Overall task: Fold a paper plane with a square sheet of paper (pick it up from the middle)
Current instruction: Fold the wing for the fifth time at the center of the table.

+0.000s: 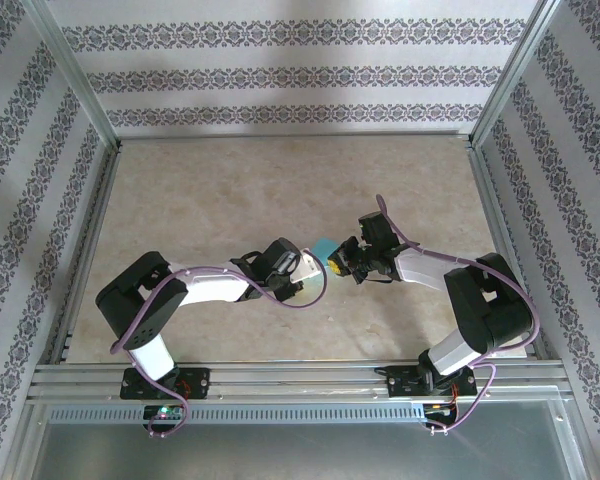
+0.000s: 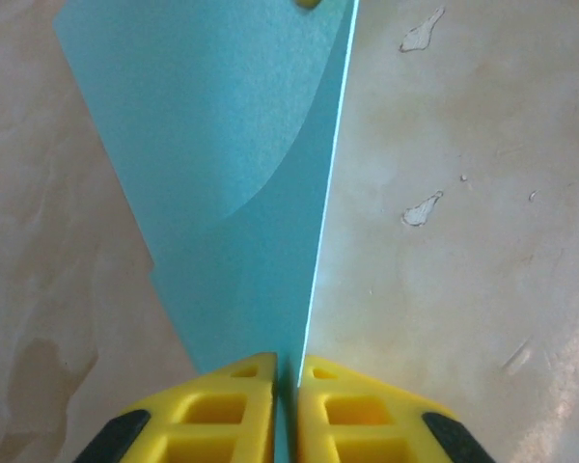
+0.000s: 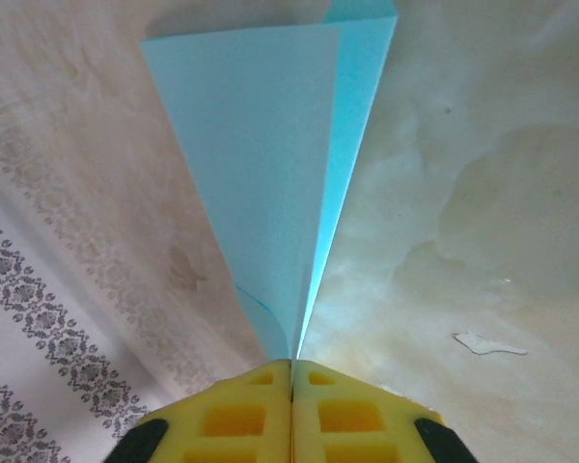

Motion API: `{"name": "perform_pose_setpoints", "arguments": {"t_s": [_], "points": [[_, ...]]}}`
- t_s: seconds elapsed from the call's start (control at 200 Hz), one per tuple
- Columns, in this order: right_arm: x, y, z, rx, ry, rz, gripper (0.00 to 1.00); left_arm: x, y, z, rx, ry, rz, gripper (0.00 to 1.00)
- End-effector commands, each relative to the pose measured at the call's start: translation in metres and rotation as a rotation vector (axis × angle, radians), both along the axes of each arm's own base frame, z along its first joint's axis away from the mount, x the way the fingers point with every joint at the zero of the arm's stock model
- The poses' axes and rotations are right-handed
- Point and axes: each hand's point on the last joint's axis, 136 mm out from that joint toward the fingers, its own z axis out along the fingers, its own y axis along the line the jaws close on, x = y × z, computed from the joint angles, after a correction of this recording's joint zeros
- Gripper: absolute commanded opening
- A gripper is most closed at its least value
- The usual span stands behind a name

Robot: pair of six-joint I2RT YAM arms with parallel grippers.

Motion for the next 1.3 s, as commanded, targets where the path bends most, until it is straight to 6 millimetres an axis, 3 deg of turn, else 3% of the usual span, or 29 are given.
{"name": "perform_pose_setpoints", "arguments": {"t_s": [0.0, 0.18, 0.315, 0.7, 1.089, 1.294], "points": [[0.005, -0.001, 0.012, 0.013, -0.028, 0.003, 0.18, -0.001, -0.009, 0.001, -0.011, 0.006, -0.015, 0.08], [0.008, -0.009, 0.017, -0.011, -0.059, -0.004, 0.5, -0.002, -0.011, 0.001, -0.047, 0.042, 0.02, 0.04], [0.011, -0.02, 0.022, -0.04, -0.088, -0.02, 0.61, -0.003, -0.013, 0.001, -0.092, 0.081, 0.055, 0.03], [0.014, -0.048, 0.033, -0.102, -0.172, -0.053, 0.77, -0.008, -0.017, -0.006, -0.167, 0.192, 0.106, 0.02], [0.015, -0.062, 0.036, -0.118, -0.198, -0.071, 0.78, -0.012, -0.016, -0.011, -0.182, 0.289, 0.132, 0.01], [0.018, -0.07, 0.044, -0.151, -0.293, -0.042, 0.76, -0.013, -0.015, -0.015, -0.167, 0.385, 0.165, 0.0]]}}
